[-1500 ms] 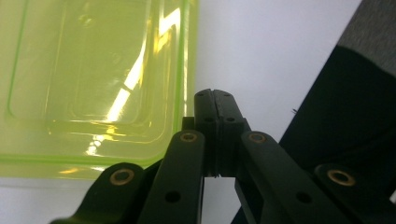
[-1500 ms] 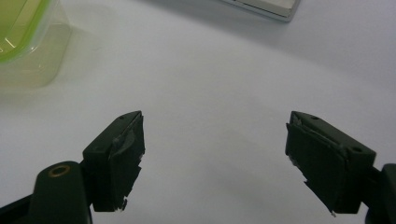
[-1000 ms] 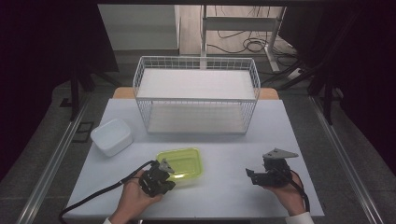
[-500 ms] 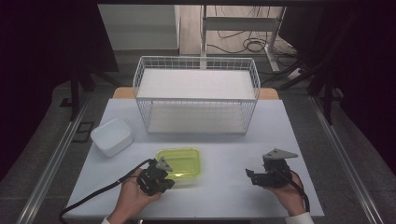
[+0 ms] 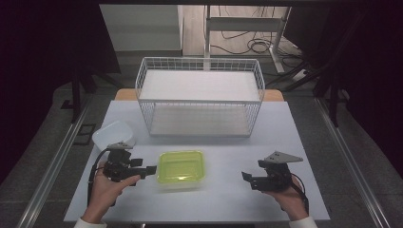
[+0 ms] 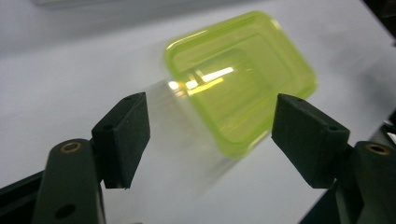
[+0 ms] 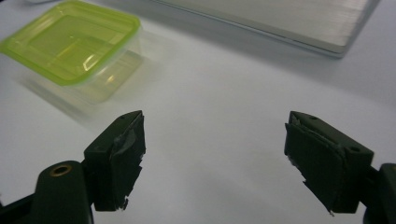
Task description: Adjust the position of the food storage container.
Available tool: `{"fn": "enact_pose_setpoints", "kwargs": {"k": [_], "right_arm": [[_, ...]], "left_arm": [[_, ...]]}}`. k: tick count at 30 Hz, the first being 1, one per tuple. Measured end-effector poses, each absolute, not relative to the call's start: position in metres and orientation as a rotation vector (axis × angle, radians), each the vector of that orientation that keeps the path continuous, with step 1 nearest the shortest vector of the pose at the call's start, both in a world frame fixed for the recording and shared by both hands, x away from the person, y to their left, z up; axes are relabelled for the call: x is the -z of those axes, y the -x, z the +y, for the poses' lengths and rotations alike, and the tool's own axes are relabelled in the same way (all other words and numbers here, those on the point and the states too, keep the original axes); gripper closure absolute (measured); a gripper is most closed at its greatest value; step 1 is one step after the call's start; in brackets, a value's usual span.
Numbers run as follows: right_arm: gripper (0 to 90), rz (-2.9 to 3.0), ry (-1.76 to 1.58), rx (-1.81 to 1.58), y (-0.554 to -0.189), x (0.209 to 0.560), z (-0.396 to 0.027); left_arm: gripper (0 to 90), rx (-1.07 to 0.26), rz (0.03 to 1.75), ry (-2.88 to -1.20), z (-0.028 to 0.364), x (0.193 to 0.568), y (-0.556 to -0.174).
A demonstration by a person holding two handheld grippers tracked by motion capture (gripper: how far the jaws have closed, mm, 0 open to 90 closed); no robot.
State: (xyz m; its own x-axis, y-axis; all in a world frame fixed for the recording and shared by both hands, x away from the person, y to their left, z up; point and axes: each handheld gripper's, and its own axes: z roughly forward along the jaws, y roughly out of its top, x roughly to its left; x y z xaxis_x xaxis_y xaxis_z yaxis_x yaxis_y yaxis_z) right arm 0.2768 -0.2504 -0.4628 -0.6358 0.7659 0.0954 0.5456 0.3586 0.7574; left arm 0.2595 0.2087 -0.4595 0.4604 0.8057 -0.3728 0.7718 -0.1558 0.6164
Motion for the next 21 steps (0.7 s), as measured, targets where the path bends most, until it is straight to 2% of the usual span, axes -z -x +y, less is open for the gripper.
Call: {"fn": "enact_pose_setpoints", "kwargs": {"k": [21], "right_arm": [[22.9, 2.428, -1.202, -1.241, -0.279, 0.468, -0.232]], "left_arm": [[27.7, -0.063, 1.343, -1.93, 0.21, 0.471, -0.266]]}}
